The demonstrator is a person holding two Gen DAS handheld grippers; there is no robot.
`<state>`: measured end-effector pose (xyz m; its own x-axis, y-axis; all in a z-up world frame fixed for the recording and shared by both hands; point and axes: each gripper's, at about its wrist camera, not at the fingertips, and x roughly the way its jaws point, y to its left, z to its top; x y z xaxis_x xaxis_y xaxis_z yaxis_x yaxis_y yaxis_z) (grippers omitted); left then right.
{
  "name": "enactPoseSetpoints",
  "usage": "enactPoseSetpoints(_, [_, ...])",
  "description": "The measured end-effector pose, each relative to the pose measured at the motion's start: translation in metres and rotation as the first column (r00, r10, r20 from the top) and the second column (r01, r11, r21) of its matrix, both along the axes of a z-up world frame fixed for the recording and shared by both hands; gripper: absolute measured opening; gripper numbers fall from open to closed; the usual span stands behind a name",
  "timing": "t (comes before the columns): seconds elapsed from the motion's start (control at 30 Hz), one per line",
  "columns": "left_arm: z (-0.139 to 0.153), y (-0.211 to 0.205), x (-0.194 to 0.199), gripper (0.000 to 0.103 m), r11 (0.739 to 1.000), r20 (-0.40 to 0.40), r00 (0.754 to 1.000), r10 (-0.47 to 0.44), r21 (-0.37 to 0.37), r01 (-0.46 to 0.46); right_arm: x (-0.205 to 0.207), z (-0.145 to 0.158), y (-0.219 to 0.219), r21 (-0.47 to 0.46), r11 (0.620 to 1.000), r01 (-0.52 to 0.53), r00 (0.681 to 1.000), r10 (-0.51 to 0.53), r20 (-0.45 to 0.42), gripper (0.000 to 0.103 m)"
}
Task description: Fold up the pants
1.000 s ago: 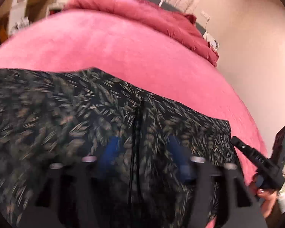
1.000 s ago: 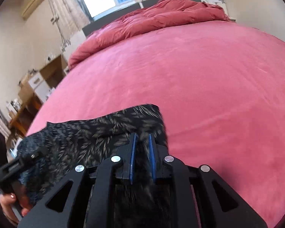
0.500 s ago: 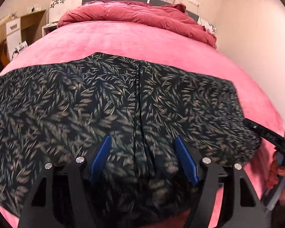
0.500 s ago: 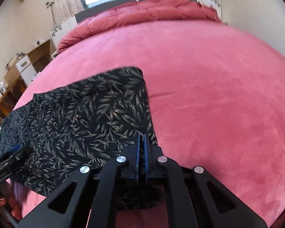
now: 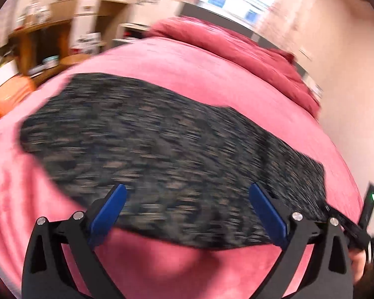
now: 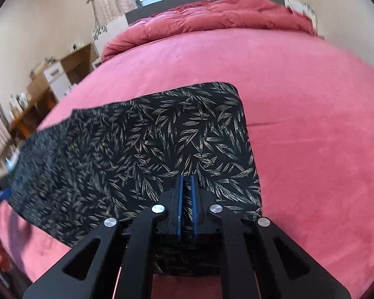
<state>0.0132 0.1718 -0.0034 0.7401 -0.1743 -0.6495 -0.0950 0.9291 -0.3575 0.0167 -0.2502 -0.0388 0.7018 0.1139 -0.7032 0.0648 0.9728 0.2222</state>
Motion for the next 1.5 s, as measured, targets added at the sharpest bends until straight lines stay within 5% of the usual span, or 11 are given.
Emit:
enactPoseSetpoints(0.1, [0.003,0.042,-0.012,0.099,0.989,-0.003,0.991,0.134,-0.058,-0.134,-0.002,0.001,-0.011,0.170,0.985,-0.021,1.000,0.019,0.013,0.044])
enactPoseSetpoints(0.23, [-0.001,0.088,-0.024,0.097,0.958,-0.010,0.966,0.260,-0.123,-0.259,-0.002,0.005,0.000,0.108,0.993,-0.049,0.999,0.046,0.023,0.047])
enactPoseSetpoints(0.47, [-0.041,0.125,-0.008,0.035,0.944,-0.140,0.956,0.258,-0.175,-0.281,0.000,0.006,0.009,0.037,0.997,-0.063,0.998,0.062,0.023,0.050])
enactPoseSetpoints(0.6, [-0.037,0.124,0.008,0.033,0.949,-0.119,0.959,0.258,-0.155,-0.274,0.001,0.007,0.007,0.026,0.998,-0.065,0.998,0.065,0.021,0.050])
enactPoseSetpoints(0.73, [-0.028,0.130,0.031,0.048,0.947,-0.130,0.958,0.255,-0.167,-0.274,0.001,0.006,0.012,0.009,0.998,-0.068,0.997,0.068,0.020,0.050])
enactPoseSetpoints(0.8, [-0.027,0.139,0.038,0.011,0.940,-0.152,0.952,0.264,-0.181,-0.289,0.002,0.004,0.015,0.005,0.998,-0.068,0.997,0.068,0.019,0.050])
enactPoseSetpoints(0.97, [-0.002,0.152,0.031,0.009,0.948,0.007,0.970,0.244,-0.214,-0.237,0.002,0.004,0.019,-0.015,0.997,-0.072,0.997,0.072,0.019,0.050])
enactPoseSetpoints(1.07, [-0.025,0.149,0.042,0.010,0.967,-0.061,0.973,0.223,-0.113,-0.229,0.003,0.003,0.022,-0.022,0.997,-0.073,0.997,0.073,0.017,0.050])
enactPoseSetpoints(1.2, [-0.050,0.159,0.037,0.020,0.942,-0.104,0.961,0.256,-0.197,-0.272,0.002,0.003,0.022,-0.020,0.997,-0.073,0.997,0.074,0.018,0.050])
enactPoseSetpoints(1.33, [-0.042,0.165,0.013,0.052,0.904,-0.077,0.931,0.356,-0.225,-0.364,0.002,0.003,0.022,-0.016,0.997,-0.070,0.997,0.070,0.017,0.050])
enactPoseSetpoints(1.5, [-0.034,0.152,0.001,0.052,0.912,-0.057,0.943,0.328,-0.240,-0.332,0.003,0.003,0.022,-0.012,0.998,-0.068,0.998,0.069,0.017,0.050])
